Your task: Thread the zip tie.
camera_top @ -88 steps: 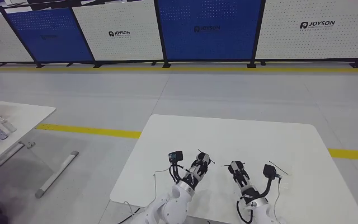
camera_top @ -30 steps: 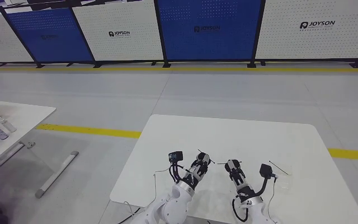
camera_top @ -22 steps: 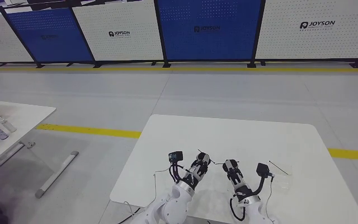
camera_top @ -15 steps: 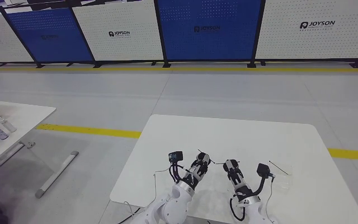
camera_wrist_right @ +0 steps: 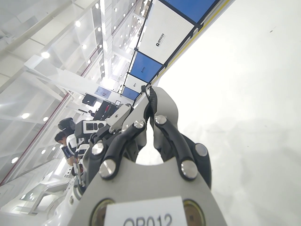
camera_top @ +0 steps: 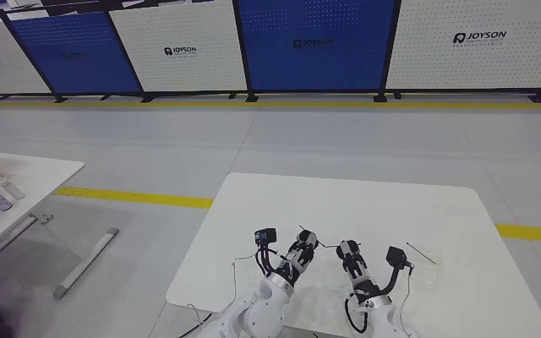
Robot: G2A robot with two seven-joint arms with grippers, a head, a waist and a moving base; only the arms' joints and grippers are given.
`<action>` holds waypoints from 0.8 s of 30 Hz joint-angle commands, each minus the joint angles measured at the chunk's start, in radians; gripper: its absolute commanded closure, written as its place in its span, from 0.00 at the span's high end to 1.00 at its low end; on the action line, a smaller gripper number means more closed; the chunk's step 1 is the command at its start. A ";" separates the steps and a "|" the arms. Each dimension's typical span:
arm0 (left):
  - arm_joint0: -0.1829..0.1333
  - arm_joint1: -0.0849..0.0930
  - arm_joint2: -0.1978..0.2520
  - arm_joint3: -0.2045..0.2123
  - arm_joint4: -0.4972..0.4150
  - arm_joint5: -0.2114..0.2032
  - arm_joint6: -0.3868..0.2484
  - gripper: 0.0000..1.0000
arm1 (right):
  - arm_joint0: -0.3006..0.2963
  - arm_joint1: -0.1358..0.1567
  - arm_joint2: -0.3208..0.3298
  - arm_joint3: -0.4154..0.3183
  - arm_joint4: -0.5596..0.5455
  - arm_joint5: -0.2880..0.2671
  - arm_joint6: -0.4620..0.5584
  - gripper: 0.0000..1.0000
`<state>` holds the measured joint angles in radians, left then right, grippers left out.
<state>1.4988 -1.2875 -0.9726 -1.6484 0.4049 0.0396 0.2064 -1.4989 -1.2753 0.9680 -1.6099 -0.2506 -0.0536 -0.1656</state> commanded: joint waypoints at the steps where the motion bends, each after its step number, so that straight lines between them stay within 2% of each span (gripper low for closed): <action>1: 0.000 0.000 0.000 0.000 0.000 0.000 0.000 0.00 | 0.000 -0.002 0.001 0.001 -0.002 0.002 -0.003 0.00; 17: 0.000 0.000 0.000 0.000 0.000 0.000 0.000 0.00 | 0.001 -0.019 0.004 0.011 -0.018 0.011 0.011 0.00; 24: 0.000 0.000 0.000 0.000 0.000 0.000 0.000 0.00 | -0.020 -0.022 0.027 0.003 -0.018 -0.018 -0.012 0.00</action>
<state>1.4988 -1.2875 -0.9726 -1.6484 0.4049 0.0396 0.2064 -1.5132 -1.2980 0.9887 -1.6034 -0.2665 -0.0685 -0.1744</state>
